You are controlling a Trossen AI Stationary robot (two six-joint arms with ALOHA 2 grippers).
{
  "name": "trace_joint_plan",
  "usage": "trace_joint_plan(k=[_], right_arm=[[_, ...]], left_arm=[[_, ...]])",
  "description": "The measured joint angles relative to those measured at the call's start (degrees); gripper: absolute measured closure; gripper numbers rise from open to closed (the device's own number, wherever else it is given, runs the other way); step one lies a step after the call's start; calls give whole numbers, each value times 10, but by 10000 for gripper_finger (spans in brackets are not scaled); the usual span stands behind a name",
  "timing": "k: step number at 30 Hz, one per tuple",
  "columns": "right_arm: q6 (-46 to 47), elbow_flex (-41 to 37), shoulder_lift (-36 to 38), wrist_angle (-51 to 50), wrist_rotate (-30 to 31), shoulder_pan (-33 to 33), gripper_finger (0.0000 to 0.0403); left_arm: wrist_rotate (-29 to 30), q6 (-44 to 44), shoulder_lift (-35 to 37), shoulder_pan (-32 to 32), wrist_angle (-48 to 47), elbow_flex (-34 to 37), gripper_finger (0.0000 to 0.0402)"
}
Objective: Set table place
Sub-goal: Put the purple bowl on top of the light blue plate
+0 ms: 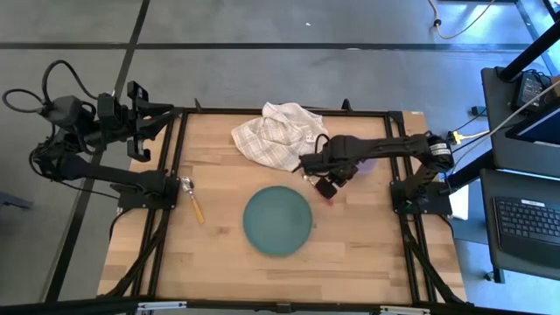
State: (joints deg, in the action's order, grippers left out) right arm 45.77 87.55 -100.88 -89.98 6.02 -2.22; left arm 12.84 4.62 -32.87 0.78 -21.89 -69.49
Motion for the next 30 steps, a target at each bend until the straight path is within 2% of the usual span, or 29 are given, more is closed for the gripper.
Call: trace_joint_plan(k=[9, 16, 23, 30], right_arm=[[-74, -74, 0, 11, -27, -76, 334], [-161, -108, 0, 93, -50, -109, 334], [-176, -112, 0, 100, -27, -136, 334], [-179, -112, 0, 139, -49, -151, 334]], left_arm=[[0, 0, 0, 0, 0, 0, 315], [0, 0, 0, 0, 0, 0, 315], [0, 0, 0, 0, 0, 0, 315], [0, 0, 0, 0, 0, 0, 315]])
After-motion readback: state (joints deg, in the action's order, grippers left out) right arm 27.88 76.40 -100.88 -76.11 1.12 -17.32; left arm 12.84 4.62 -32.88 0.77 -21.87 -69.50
